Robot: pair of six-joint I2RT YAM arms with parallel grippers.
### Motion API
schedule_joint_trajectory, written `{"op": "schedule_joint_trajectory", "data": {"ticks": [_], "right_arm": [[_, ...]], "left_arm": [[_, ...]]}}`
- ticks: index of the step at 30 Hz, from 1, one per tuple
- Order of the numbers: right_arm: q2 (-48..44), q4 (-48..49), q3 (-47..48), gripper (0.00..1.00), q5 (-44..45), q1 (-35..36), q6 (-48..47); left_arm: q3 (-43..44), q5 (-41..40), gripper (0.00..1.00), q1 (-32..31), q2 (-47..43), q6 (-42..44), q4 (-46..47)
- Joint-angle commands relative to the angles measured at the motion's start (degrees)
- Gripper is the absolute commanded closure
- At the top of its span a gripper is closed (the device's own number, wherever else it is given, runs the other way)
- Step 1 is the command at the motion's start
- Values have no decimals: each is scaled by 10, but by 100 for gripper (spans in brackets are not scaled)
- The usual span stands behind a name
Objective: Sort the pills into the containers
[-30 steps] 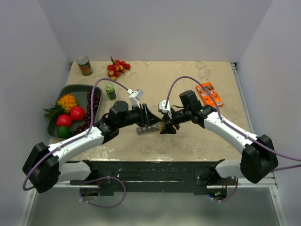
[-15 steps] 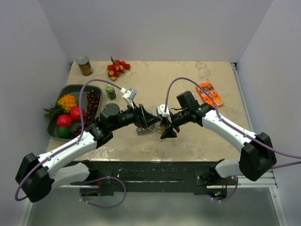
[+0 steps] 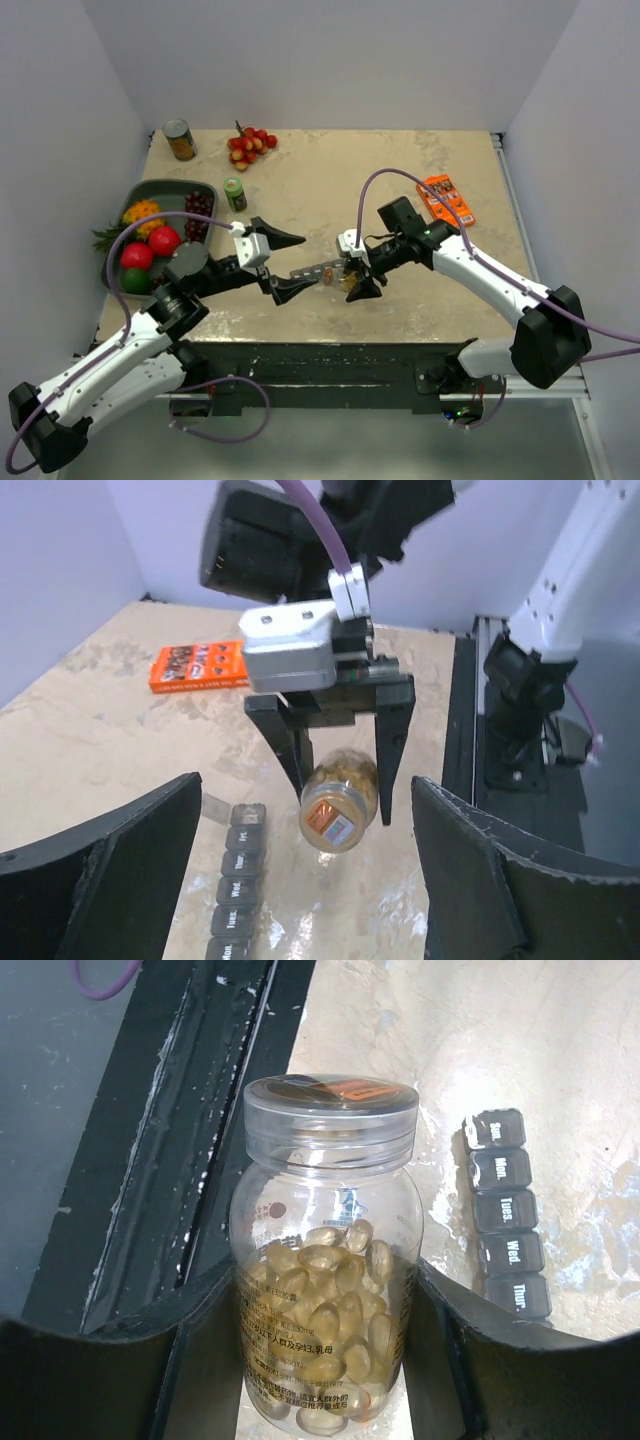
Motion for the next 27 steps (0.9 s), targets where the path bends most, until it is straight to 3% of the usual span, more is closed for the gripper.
{"op": "schedule_joint_trajectory", "data": {"ticks": [1, 11, 17, 21, 23, 25, 27], "right_arm": [[-17, -14, 10, 100, -28, 1, -26], [-20, -16, 8, 100, -30, 2, -31], [-19, -15, 6, 100, -32, 2, -32], [-19, -14, 5, 100, -32, 2, -29], [-19, -10, 5, 100, -27, 3, -24], [-23, 11, -1, 100, -7, 1, -8], [-27, 45, -12, 100, 13, 1, 28]], "left_arm": [[16, 99, 13, 1, 74, 128, -18], [51, 128, 18, -17, 170, 164, -17], [39, 134, 31, -22, 187, 146, 9], [39, 128, 68, -23, 202, 129, 12], [34, 126, 80, -23, 202, 107, 16], [25, 119, 97, -22, 196, 47, 43], [2, 100, 100, -22, 192, -15, 68]]}}
